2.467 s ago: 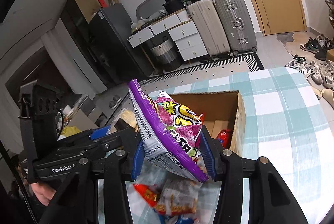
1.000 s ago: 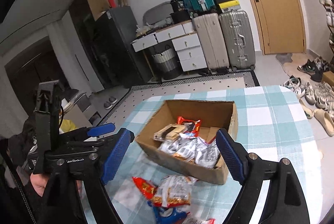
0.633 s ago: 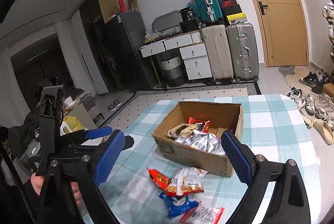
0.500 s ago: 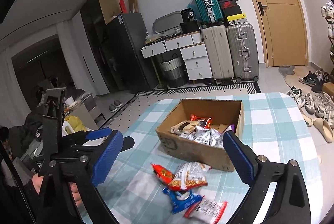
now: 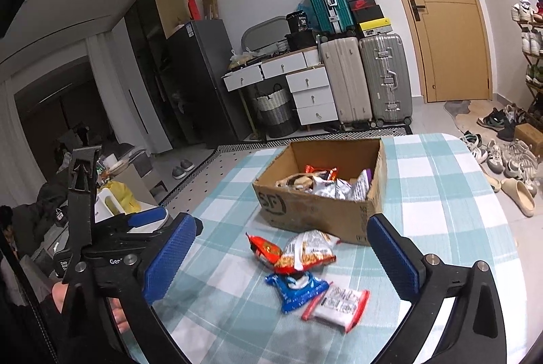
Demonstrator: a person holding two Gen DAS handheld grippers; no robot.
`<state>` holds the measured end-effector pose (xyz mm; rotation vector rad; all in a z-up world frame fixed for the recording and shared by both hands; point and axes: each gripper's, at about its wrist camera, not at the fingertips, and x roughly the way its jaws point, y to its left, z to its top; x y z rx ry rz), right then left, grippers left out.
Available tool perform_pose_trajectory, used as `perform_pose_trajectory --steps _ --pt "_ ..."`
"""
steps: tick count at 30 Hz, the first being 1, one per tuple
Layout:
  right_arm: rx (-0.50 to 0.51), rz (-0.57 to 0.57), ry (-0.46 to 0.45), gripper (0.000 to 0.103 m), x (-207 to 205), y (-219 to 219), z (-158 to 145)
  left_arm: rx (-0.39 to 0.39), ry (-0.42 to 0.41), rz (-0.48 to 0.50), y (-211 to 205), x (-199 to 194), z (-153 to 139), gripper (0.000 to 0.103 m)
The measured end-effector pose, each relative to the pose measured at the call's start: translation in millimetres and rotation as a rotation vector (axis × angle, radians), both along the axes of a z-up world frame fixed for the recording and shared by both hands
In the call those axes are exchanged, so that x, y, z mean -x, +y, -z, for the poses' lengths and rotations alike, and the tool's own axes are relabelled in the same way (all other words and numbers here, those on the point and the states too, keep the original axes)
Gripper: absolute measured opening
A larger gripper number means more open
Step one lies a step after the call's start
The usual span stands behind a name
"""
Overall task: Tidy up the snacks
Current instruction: 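Withdraw both open grippers from the box toward the remaining snacks, then grasp the white-and-red pack with the right gripper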
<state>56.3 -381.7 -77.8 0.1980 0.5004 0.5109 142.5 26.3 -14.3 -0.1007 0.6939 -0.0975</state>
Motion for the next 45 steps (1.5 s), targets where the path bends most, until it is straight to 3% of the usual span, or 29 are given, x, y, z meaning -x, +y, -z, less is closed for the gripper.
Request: perform_pose_trajectory --steps 20,28,45 --pt "0.010 0.071 0.109 0.103 15.4 -17.8 61.6 -0.005 0.053 0.030 -18.5 10.7 58.7 0.102" --pt "0.051 0.102 0.192 0.103 -5.8 -14.9 94.7 0.011 0.102 0.040 -20.9 -1.2 89.5 0.102" --pt "0.205 0.137 0.376 0.099 -63.5 5.0 151.2 0.046 0.147 0.058 -9.0 -20.7 114.8 0.102"
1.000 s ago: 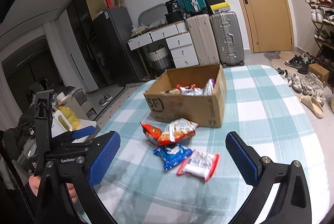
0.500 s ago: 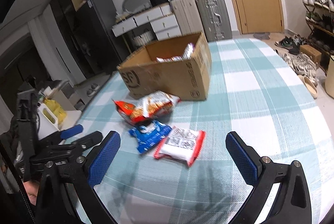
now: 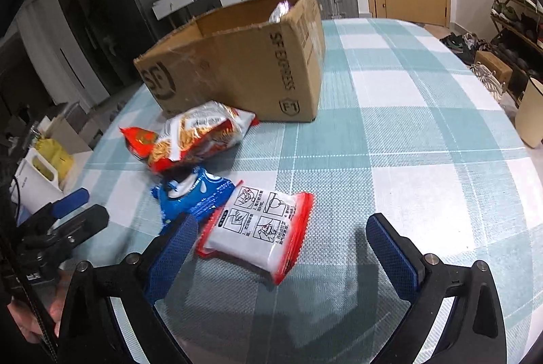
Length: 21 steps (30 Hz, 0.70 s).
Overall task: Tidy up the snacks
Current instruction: 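Grasp the white-and-red pack with the right gripper, then grasp the blue Oreo pack with the left gripper while the right gripper holds the white pack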
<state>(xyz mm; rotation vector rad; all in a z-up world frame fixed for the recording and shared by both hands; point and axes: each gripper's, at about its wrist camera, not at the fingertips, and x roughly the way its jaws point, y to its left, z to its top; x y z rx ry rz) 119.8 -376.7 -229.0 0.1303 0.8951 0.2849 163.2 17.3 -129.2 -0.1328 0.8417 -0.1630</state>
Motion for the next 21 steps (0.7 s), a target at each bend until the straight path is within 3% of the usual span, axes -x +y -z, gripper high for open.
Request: perform_pose_trajectory --steps 5,7,10,13,21 --pt "0.067 -0.006 -0.011 0.083 -7.9 12.0 4.2 0.020 0.010 -0.003 4.1 -3.5 2.5 0.102" --pt "0.111 -0.036 -0.025 0.062 -8.0 21.7 4.4 0.020 0.011 -0.004 4.4 -6.1 3.9 0.102" --pt "0.180 -0.064 -0.053 0.051 -4.3 34.5 3.7 0.026 0.021 0.000 4.8 -5.2 4.7 0.102" --pt "0.154 -0.061 -0.064 0.047 -1.7 30.8 2.3 0.024 0.025 0.005 2.8 -5.8 5.9 0.102" --pt "0.033 -0.038 -0.058 0.047 7.2 5.9 -2.7 0.016 0.041 0.045 -12.5 -8.4 7.6 0.102"
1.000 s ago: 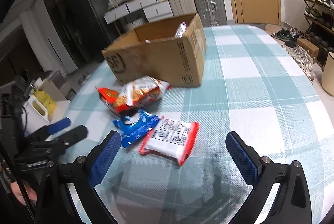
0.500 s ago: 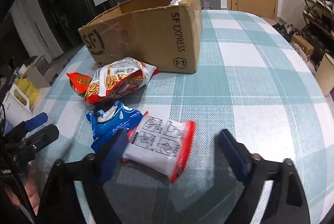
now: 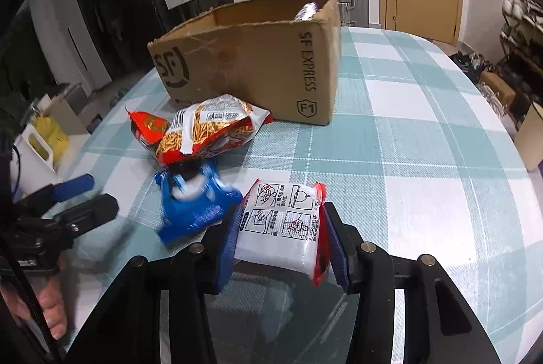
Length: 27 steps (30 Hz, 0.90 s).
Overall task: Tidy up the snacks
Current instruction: 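Grasp the blue Oreo pack with the left gripper while the right gripper holds the white pack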
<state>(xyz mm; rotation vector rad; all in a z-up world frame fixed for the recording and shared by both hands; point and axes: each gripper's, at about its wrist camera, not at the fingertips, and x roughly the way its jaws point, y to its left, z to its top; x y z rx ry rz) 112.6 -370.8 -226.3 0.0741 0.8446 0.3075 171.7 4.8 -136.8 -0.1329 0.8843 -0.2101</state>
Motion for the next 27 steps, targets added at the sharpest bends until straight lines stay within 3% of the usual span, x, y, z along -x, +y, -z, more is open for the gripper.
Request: perform_pose_trajectory --steps 27 --pt "-0.189 0.073 -0.010 0.047 23.3 -56.7 -5.7 -0.044 0.082 0.161 -75.0 -55.9 16.2 0.102"
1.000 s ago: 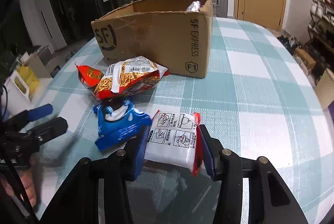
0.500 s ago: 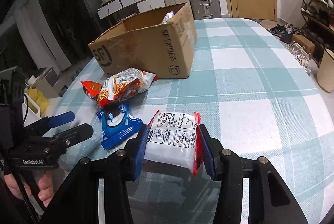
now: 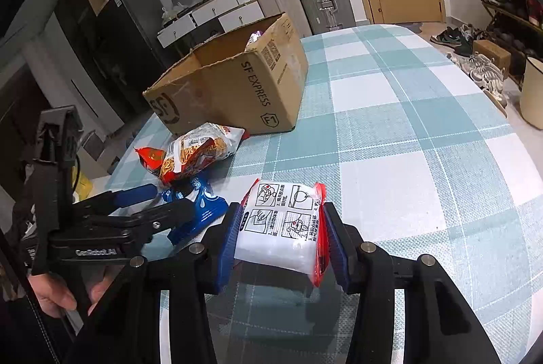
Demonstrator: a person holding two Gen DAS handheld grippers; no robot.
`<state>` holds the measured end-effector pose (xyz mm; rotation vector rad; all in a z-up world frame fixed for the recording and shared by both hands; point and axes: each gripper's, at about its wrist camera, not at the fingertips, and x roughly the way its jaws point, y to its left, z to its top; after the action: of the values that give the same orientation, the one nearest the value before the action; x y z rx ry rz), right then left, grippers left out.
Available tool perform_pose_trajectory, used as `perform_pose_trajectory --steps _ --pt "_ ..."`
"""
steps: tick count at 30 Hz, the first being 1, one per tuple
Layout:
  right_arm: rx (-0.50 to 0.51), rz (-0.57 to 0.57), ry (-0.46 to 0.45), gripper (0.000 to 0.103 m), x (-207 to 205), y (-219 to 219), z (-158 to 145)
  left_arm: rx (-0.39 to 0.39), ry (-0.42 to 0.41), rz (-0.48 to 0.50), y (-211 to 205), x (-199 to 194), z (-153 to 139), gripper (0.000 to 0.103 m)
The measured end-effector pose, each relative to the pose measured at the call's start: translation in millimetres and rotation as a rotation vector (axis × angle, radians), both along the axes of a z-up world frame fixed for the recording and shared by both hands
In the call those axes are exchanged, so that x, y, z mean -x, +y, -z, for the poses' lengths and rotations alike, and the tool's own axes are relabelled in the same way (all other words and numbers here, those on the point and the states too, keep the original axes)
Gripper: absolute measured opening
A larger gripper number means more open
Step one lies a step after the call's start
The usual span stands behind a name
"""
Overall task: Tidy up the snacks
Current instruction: 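Grasp the blue Oreo pack with the left gripper while the right gripper holds the white pack, then lift both held packs and carry them toward the box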
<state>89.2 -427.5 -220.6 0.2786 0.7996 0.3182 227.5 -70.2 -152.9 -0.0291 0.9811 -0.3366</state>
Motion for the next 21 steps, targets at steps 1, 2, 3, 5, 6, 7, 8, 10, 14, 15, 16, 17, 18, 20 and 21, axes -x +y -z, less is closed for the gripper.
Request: perform_pose_trajectory --steps 1,2,3,5,6,7,8,10,14,15,16,17,18,20,21 --pt "-0.002 0.003 0.000 0.047 0.4 -1.5 0.3 -0.001 0.003 0.004 -1.8 -1.4 0.9 0.102" --pt "-0.004 0.004 0.001 0.047 0.7 -2.4 0.5 -0.005 0.004 0.006 -3.8 -3.2 1.9 0.102" --pt "-0.006 0.003 0.003 0.047 0.6 -3.1 1.1 -0.011 0.005 0.007 -6.0 -5.3 3.2 0.102" --pt "-0.016 -0.004 0.012 0.047 0.2 -4.5 2.7 -0.031 0.006 0.004 -10.5 -7.7 7.0 0.102" --pt "-0.020 -0.010 0.016 0.047 -0.2 -4.7 3.7 -0.036 0.008 0.006 -12.8 -9.2 8.6 0.102" --pt "-0.016 -0.013 0.017 0.047 0.2 -4.3 4.1 -0.046 0.008 0.008 -16.3 -11.8 10.0 0.102" --pt "-0.013 -0.014 0.016 0.047 0.2 -4.0 4.2 -0.056 0.001 0.007 -18.9 -13.8 10.4 0.102" --pt "-0.019 -0.015 0.016 0.047 0.0 -4.6 4.2 -0.057 -0.003 0.019 -24.2 -16.6 12.0 0.102" --pt "-0.021 -0.013 0.008 0.047 0.9 -5.9 2.3 -0.103 -0.038 0.048 -34.8 -15.3 13.1 0.082" --pt "-0.019 -0.013 0.005 0.047 2.1 -6.0 1.8 -0.117 -0.050 0.056 -37.6 -14.5 13.2 0.072" --pt "-0.019 -0.012 0.004 0.047 2.9 -6.1 1.6 -0.124 -0.059 0.067 -38.1 -13.2 12.7 0.061" --pt "-0.019 -0.010 0.003 0.047 3.6 -6.2 1.5 -0.113 -0.062 0.080 -37.1 -10.2 12.7 0.056" --pt "-0.022 -0.010 0.003 0.047 4.8 -6.1 1.4 -0.121 -0.069 0.090 -36.3 -8.4 12.2 0.047" --pt "-0.023 -0.010 0.002 0.047 7.0 -5.2 1.2 -0.109 -0.062 0.111 -32.7 -5.4 11.8 0.046" --pt "-0.024 -0.010 -0.001 0.047 8.3 -5.0 0.6 -0.107 -0.059 0.118 -31.8 -5.0 11.9 0.046"
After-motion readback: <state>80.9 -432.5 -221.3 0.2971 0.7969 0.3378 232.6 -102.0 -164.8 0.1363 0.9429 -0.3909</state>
